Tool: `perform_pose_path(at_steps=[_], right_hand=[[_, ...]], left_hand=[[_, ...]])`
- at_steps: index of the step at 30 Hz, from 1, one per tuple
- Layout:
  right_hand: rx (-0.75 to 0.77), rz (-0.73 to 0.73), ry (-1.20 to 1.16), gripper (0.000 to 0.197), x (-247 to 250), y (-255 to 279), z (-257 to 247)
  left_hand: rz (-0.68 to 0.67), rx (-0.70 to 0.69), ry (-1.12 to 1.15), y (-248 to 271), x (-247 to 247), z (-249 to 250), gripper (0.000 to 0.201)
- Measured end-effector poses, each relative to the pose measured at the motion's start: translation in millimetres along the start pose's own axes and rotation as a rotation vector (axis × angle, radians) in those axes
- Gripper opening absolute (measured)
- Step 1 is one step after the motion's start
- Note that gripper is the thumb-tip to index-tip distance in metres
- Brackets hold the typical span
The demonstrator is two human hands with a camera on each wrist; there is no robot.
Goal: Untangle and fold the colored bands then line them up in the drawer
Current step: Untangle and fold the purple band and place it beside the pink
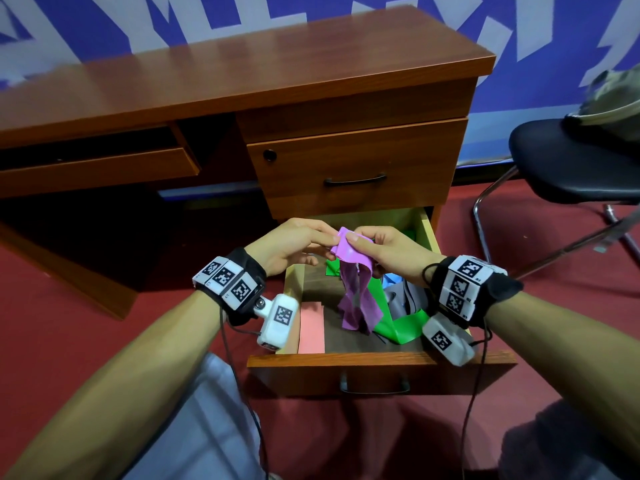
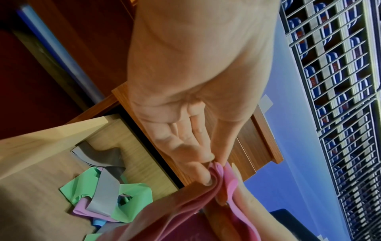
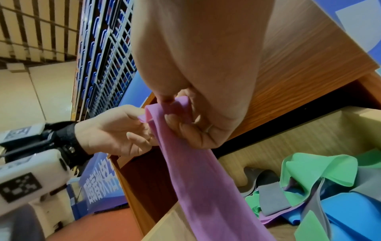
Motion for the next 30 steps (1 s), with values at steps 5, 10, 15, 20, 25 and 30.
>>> perform_pose_path(at_steps=[5,10,15,20,25,30], right_hand=[[0.006,0.033,0.035,0.035,-1.2,-3.7,4.5],[-0.008,0.044,-0.016,0.047,-0.4,-6.1,7.7],[-0.002,0.059,0.036,0.05,-0.7,-10.9,9.7],[-0.008,0.086,0.081,0.051,0.9,-12.7,11.5],[0.034,0.129,0.143,0.051,0.2,-12.3,8.5],[0.086,0.189,0.186,0.055,3.7,-12.4,4.2]], left_hand=[[0.005,0.011,-0.018,0.9,-1.9,0.6,0.006],[-0.001,0.034,0.043,1.3,-2.9,-1.2,0.006],[-0.025,0.022,0.037,2.4,-5.4,0.3,0.008],[-0.045,0.021,0.052,1.4,-6.1,-2.1,0.009],[-0.075,0.031,0.094,0.2,-8.6,-4.5,0.015],[-0.087,0.03,0.115,-0.6,-9.9,-4.1,0.017]])
Point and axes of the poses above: each hand's wrist, its own y-axis away from the middle knuckle, its own x-axis out of the back of the hand, z = x × y, the point moved 7 cm from there along -y, towards the middle knuckle, and after that the axes turned 10 degrees about -x, right-handed, at the moved point
